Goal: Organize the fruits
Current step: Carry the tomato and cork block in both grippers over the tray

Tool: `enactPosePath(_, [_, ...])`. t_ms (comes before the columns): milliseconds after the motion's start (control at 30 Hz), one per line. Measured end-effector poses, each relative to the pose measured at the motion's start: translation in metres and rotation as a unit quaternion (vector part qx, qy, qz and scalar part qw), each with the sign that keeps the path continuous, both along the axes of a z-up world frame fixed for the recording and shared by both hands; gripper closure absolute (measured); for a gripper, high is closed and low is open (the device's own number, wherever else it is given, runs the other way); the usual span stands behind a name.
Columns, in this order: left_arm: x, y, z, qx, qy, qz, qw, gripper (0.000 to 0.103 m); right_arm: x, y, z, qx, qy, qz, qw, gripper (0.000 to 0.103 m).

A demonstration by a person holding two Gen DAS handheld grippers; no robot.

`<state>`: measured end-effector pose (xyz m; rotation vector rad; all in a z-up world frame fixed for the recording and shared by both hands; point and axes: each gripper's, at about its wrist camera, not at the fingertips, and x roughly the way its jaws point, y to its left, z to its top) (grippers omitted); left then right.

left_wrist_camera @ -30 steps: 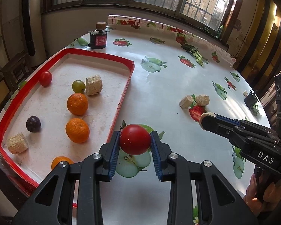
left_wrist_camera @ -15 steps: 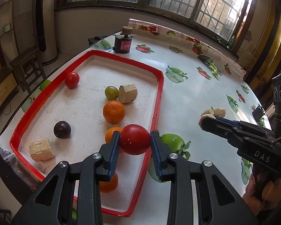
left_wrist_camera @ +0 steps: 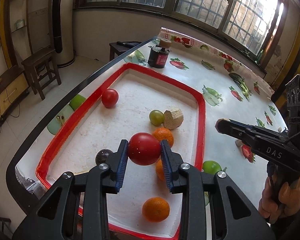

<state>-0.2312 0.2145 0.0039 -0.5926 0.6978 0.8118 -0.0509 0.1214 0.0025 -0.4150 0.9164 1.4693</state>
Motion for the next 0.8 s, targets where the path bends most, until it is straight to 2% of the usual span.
enactPosePath(233, [-0.002,0.031,-0.003,-0.006,0.007,0.015,0.9998,0.073,0.01,0.04,-0.009,-0.012,-0.007,-0.005,1.0,0.084])
enactPosePath(533, [0.018,0.059,-0.022,-0.026,0.027,0.019,0.9991,0.073,0.019,0.096,-0.028,-0.04,-0.021,-0.004,0.999,0.084])
enactPosePath(800, [0.024,0.066,-0.039,-0.049,0.045,0.02,0.9976,0.073,0.016,0.116,-0.05,-0.063,-0.035,0.005,0.997,0.084])
